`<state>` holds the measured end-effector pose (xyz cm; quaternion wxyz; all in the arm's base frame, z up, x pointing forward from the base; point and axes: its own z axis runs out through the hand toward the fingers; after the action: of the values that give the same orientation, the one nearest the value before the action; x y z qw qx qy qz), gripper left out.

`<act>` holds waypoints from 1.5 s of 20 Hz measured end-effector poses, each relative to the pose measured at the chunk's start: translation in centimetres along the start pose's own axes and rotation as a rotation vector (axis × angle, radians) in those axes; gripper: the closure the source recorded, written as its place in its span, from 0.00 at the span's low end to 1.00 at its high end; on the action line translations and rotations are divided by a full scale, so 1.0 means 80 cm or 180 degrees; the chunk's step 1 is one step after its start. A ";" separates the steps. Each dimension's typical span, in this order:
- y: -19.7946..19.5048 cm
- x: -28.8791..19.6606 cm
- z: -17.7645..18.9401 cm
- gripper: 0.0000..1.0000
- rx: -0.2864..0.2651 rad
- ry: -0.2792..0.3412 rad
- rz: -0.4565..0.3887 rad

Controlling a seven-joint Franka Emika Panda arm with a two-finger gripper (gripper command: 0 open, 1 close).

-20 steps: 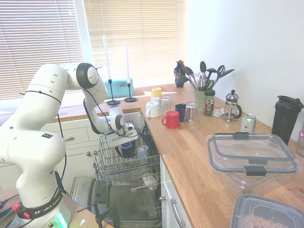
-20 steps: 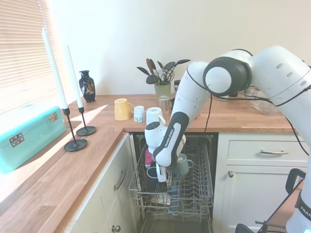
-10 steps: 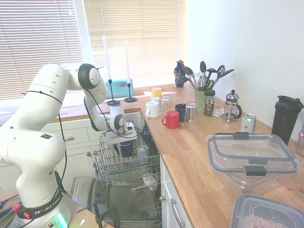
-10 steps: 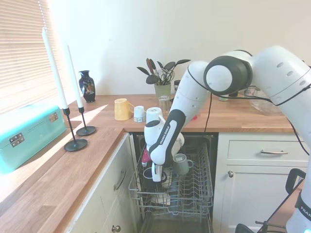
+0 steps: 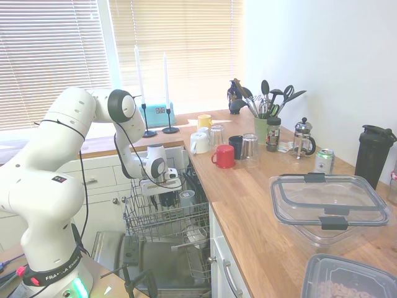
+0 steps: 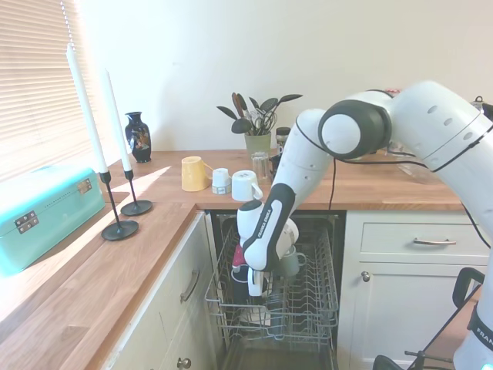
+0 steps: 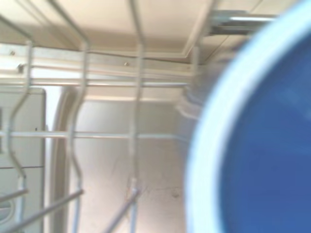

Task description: Move a mug from dishwasher to table

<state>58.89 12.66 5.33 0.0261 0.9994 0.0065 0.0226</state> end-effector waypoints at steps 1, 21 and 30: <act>0.002 0.002 -0.001 1.00 0.0013 0.0010 0.0005; -0.004 0.010 -0.004 1.00 0.0063 0.0058 0.0024; -0.005 0.009 -0.003 1.00 0.0046 0.0068 0.0021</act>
<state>59.56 13.05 5.56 0.0187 0.9993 0.0037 0.0333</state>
